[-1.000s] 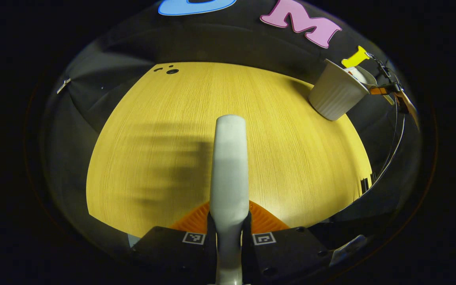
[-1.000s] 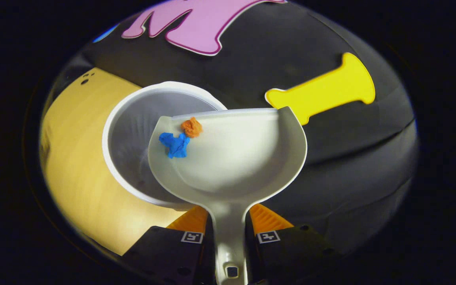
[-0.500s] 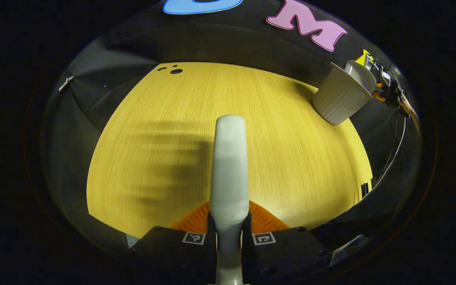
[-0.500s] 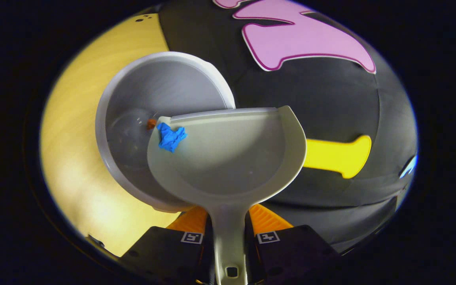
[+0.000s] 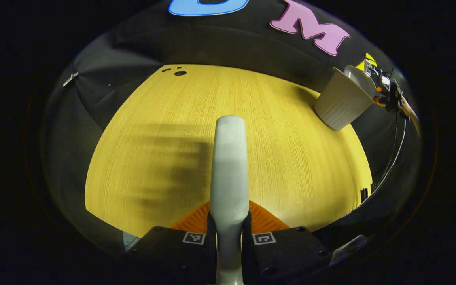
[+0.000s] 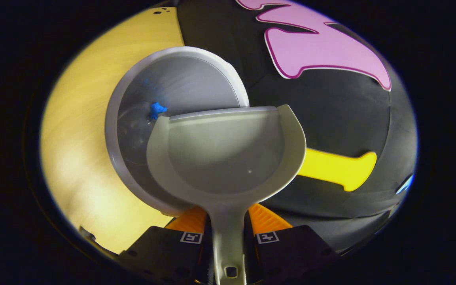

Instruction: Pick up the small broom and dustpan from the desktop, sweep the trash into the dustpan with the broom, and then empty the trash into the garbage bin.

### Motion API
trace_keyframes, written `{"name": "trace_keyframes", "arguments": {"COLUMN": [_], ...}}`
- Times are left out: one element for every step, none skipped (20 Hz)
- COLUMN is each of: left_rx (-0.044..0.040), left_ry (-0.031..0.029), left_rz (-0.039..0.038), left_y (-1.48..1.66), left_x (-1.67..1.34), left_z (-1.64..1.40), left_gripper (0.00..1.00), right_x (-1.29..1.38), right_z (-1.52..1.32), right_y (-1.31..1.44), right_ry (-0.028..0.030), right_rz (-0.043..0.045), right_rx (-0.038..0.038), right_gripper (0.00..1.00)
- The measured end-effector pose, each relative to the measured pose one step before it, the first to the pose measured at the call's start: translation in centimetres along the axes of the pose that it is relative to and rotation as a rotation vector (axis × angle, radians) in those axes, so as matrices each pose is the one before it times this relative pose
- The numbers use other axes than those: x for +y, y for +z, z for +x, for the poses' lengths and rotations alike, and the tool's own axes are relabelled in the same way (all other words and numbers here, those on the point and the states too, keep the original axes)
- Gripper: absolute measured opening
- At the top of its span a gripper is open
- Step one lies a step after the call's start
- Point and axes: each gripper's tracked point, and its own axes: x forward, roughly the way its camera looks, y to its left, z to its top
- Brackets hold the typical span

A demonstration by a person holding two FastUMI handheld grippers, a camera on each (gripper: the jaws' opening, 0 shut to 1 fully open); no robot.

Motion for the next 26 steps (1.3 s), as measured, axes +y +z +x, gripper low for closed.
{"name": "trace_keyframes", "arguments": {"left_rx": [-0.00712, -0.00532, -0.00285, -0.00613, -0.00494, -0.00412, -0.00497, -0.00543, -0.00297, -0.00701, -0.00866, -0.00756, -0.00962, -0.00812, -0.00871, -0.01077, -0.01002, -0.00712, -0.00593, -0.00517, -0.00424, 0.0004, 0.00301, 0.00249, 0.00217, 0.00028], "left_ry": [0.00232, -0.00145, -0.00284, 0.00156, 0.0019, 0.00304, 0.00047, -0.00347, -0.00211, 0.00248, 0.00422, 0.0035, -0.00016, -0.00186, 0.0008, 0.0027, 0.0017, 0.00119, -0.00054, 0.00073, 0.0012, 0.00551, 0.0129, 0.0107, 0.00497, -0.00002], "left_rz": [-0.00413, -0.00495, -0.00349, -0.00223, -0.00027, -0.00176, -0.00376, -0.00809, -0.0087, -0.00263, 0.00033, -0.00124, -0.00242, -0.00181, 0.0, 0.00256, 0.00128, -0.00321, -0.00647, -0.0072, -0.00521, 0.00097, 0.01166, 0.01519, 0.01102, 0.00255], "left_y": [0.068, 0.15, 0.044, 0.04, 0.037, 0.073, -0.047, 0.05, -0.099, 0.025, -0.048, 0.002, -0.037, -0.011, -0.136, 0.005, -0.042, -0.059, -0.211, -0.212, -0.361, -0.366, -0.61, -0.525, -0.439, -0.304], "left_x": [-0.013, -0.062, -0.09, 0.055, 0.05, 0.097, 0.048, -0.049, -0.103, 0.055, 0.091, 0.061, -0.107, -0.077, 0.007, 0.068, 0.043, 0.07, 0.065, 0.087, 0.108, 0.207, 0.397, 0.319, 0.057, 0.002], "left_z": [-0.016, -0.054, -0.093, 0.0, -0.021, -0.1, -0.16, -0.177, -0.199, -0.169, -0.225, -0.233, -0.254, -0.385, -0.378, -0.371, -0.228, -0.233, -0.237, -0.249, -0.136, -0.103, 0.034, 0.011, 0.027, 0.015], "left_gripper": [0.29, 0.27, 0.27, 0.29, 0.29, 0.28, 0.29, 0.27, 0.29, 0.27, 0.29, 0.29, 0.29, 0.29, 0.29, 0.29, 0.29, 0.27, 0.27, 0.27, 0.27, 0.27, 0.29, 0.29, 0.29, 0.29], "right_x": [-0.159, -0.182, -0.139, -0.038, 0.07, -0.126, -0.317, 0.014, -0.141, -0.406, -0.075, 0.032, 0.045, 0.093, -0.021, -0.104, 0.051, 0.149, 0.237, 0.28, 0.078, 0.115, 0.217, 0.23, 0.026, 0.33], "right_z": [0.067, -0.007, -0.095, -0.416, -0.441, -0.44, -0.362, -0.624, -0.706, -0.122, -0.142, -0.398, -0.014, -0.079, -0.227, -0.083, 0.075, 0.033, 0.038, 0.009, 0.128, 0.103, 0.219, 0.158, -0.088, 0.17], "right_y": [-0.381, -0.423, -0.144, -0.242, -0.151, -0.126, 0.022, 0.227, 0.198, 0.174, -0.048, 0.281, 0.148, 0.176, 0.255, 0.234, 0.134, 0.012, 0.177, 0.113, -0.024, -0.181, -0.421, -0.407, -0.048, -0.103], "right_ry": [0.0205, 0.02131, 0.01811, 0.02175, 0.01978, 0.0203, 0.02003, 0.01938, 0.01092, 0.0016, 0.0059, 0.01261, 0.02277, 0.0251, 0.01357, 0.00707, 0.00826, 0.0151, 0.01889, 0.02737, 0.02858, 0.02784, 0.02211, 0.02167, 0.01627, 0.01624], "right_rz": [0.05379, 0.05964, 0.06646, 0.07034, 0.07428, 0.07643, 0.07734, 0.0711, 0.05706, 0.04968, 0.04478, 0.05081, 0.05094, 0.05908, 0.03813, 0.01746, 0.01291, 0.01943, 0.02956, 0.0328, 0.0286, 0.02236, 0.01427, -0.00311, -0.01204, -0.01492], "right_rx": [0.00267, 0.00086, 0.00356, -0.00042, -0.00209, -0.00369, -0.00412, -0.01663, -0.02564, -0.0205, -0.01617, -0.01756, -0.01308, -0.0155, -0.01739, -0.01884, -0.01799, -0.01585, -0.01689, -0.01315, -0.00876, -0.00087, 0.00319, 0.00325, -0.00086, -0.00003], "right_gripper": [0.34, 0.34, 0.34, 0.34, 0.35, 0.37, 0.37, 0.34, 0.34, 0.34, 0.34, 0.34, 0.31, 0.33, 0.34, 0.31, 0.34, 0.34, 0.34, 0.34, 0.34, 0.34, 0.34, 0.34, 0.34, 0.34]}}
